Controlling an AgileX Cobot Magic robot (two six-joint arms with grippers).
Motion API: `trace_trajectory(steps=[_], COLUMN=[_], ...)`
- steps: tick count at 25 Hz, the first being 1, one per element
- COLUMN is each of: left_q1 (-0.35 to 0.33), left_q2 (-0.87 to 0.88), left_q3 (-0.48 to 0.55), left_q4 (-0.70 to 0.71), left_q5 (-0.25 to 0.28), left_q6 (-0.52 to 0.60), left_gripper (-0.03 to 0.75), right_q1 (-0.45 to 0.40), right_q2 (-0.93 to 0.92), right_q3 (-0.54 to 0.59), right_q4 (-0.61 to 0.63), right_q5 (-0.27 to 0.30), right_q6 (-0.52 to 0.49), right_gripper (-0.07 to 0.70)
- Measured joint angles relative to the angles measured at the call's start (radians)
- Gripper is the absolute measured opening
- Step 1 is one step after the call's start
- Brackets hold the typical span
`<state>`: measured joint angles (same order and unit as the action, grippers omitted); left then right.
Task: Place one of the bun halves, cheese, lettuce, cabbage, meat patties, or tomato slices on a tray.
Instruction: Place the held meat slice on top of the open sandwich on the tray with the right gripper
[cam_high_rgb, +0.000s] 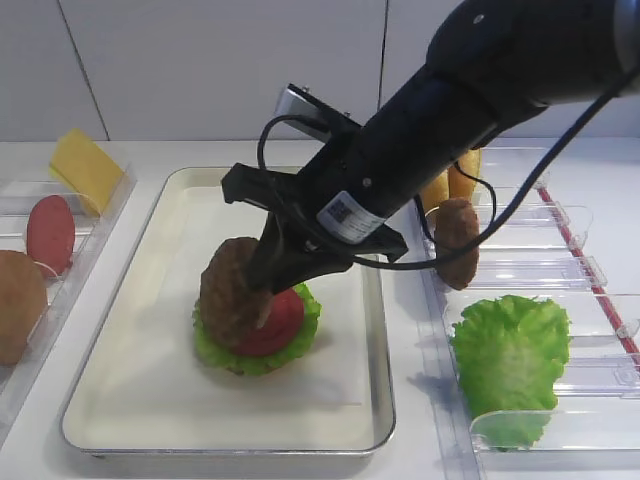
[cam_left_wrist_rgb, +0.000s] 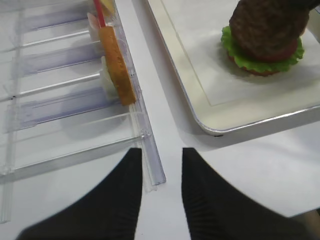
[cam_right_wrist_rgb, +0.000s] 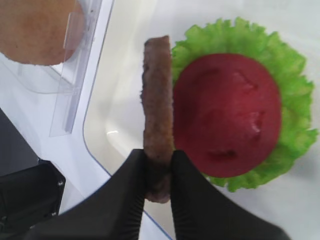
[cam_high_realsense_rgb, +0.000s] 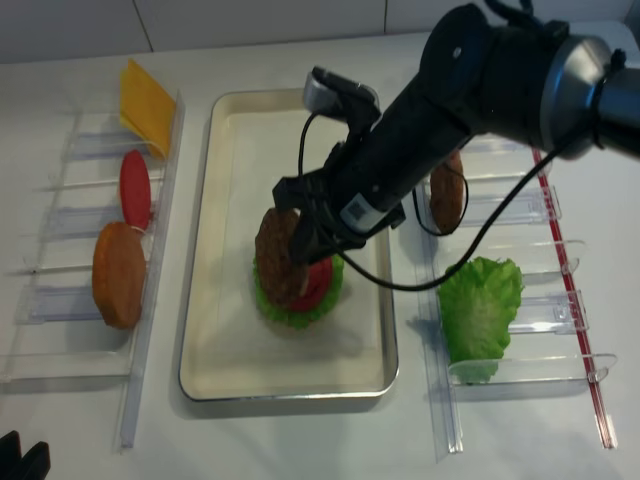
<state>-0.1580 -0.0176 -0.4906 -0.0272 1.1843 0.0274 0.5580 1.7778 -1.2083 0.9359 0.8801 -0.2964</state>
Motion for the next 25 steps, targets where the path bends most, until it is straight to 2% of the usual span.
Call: trace_trajectory(steps=[18, 22, 25], left_q1=[0.000, 0.000, 0.000], left_q2=[0.000, 0.000, 0.000], left_q3=[0.000, 0.000, 0.000], left_q4=[0.000, 0.000, 0.000], left_q5=[0.000, 0.000, 0.000], left_q6=[0.001, 0.001, 0.001], left_gripper=[0.210, 0.210, 0.210], right_q1=[-0.018, -0.018, -0.018], right_q2=[0.038, 0.038, 0.038], right_q3=[-0.001, -0.002, -0.002], right_q4=[-0.045, -0.084, -0.107], right_q5=[-0.007, -0.010, -0.012], right_q6=[0.000, 0.032, 0.048], right_gripper=[0.139, 0.139, 0.169])
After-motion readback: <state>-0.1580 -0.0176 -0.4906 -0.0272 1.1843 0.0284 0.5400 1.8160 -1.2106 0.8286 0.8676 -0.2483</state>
